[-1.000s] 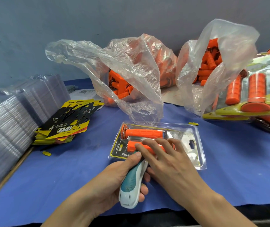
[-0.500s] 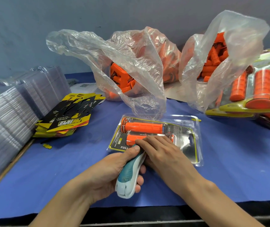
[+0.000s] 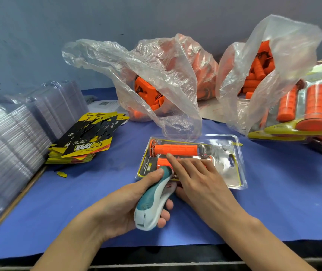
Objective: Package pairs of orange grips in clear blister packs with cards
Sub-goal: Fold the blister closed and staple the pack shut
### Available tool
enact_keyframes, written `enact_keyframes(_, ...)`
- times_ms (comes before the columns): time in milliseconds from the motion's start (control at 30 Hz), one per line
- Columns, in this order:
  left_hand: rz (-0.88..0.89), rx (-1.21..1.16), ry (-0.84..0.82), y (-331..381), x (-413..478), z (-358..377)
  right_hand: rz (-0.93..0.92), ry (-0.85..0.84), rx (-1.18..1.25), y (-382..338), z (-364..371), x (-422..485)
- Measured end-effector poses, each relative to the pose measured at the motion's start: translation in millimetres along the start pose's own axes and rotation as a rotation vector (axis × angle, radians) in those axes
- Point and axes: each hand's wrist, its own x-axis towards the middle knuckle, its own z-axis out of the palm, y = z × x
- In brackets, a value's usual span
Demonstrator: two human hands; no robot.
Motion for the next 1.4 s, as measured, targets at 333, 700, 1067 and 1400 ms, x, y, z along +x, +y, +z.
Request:
enact_keyframes(333,0.091,0.557,0.479,33,-49,-99,-0.018,0.042,0.051,3,1,-2)
enact_keyframes(700,-0.049,1.487,1.249,11,-17,-113,-0.001,0.043,0.051,-1,-4,1)
enact_keyframes(1067,0.337,0.526,0.526,1,27,-36,-0.017,0.123,0.080,-2,-8,0)
enact_keyframes(1400,0.225,0.420,0.574,3,27,-42,-0.088,0.135,0.067,2,-6,-5)
